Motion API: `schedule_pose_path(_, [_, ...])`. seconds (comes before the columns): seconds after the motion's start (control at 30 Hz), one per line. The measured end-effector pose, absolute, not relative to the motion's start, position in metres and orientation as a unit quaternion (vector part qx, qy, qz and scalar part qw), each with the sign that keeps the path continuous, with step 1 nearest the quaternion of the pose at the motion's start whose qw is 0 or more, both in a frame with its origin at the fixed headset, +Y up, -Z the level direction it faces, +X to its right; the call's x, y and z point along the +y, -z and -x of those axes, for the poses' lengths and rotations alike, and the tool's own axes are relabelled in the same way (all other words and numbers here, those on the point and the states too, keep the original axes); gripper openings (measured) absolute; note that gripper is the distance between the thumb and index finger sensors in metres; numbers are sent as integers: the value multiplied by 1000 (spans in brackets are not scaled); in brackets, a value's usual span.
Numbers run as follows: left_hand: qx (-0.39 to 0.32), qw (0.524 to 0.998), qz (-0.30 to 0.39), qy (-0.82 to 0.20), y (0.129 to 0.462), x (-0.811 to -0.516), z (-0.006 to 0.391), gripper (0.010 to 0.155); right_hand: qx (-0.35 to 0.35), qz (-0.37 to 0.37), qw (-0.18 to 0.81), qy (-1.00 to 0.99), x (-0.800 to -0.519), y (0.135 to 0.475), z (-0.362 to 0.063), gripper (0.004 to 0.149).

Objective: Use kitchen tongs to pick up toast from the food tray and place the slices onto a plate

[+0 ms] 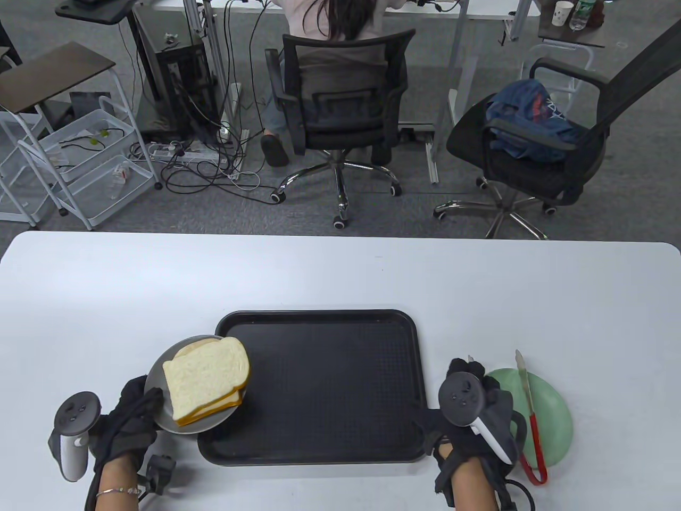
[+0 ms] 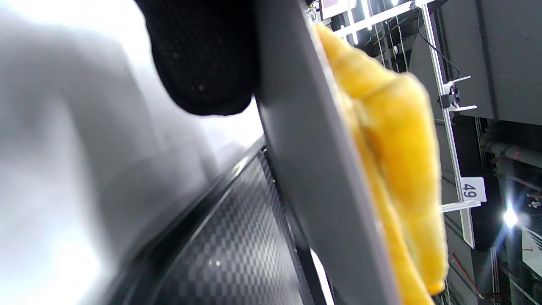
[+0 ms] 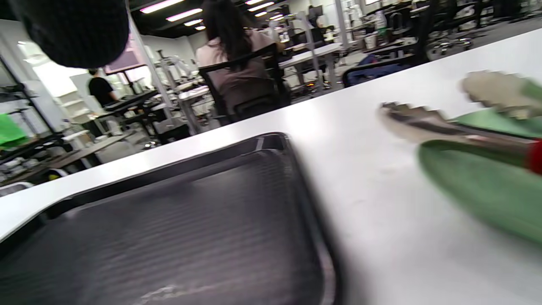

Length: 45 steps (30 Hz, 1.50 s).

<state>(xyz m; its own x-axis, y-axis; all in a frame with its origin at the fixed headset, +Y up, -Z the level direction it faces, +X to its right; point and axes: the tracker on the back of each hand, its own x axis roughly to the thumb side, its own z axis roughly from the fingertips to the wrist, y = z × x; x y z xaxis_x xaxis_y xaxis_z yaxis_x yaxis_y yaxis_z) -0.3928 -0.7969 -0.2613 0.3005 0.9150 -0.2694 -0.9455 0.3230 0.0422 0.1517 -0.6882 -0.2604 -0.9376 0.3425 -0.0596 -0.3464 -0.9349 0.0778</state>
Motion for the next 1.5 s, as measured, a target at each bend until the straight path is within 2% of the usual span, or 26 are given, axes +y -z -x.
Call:
schedule_pose_path(0.17, [123, 804, 60, -579, 261, -797, 393, 56, 20, -26, 190, -981, -694, 264, -118, 104])
schedule_pose_path(0.37, [126, 804, 56, -579, 261, -797, 395, 56, 33, -67, 208, -975, -705, 267, -87, 102])
schedule_pose_path(0.6, [126, 810, 55, -570, 261, -796, 396, 56, 34, -105, 223, -968, -725, 267, -67, 101])
schedule_pose_path(0.8, [123, 811, 53, -570, 262, -795, 396, 55, 29, -116, 216, -969, -753, 271, -65, 101])
schedule_pose_path(0.9, [120, 810, 52, -571, 262, -795, 396, 55, 58, -120, 207, -969, -764, 272, -65, 101])
schedule_pose_path(1.2, [116, 810, 42, -573, 263, -793, 397, 55, 73, -133, 194, -969, -775, 270, -66, 100])
schedule_pose_path(1.5, [152, 791, 17, -593, 259, -795, 413, 57, 78, -144, 190, -968, -778, 270, -62, 100])
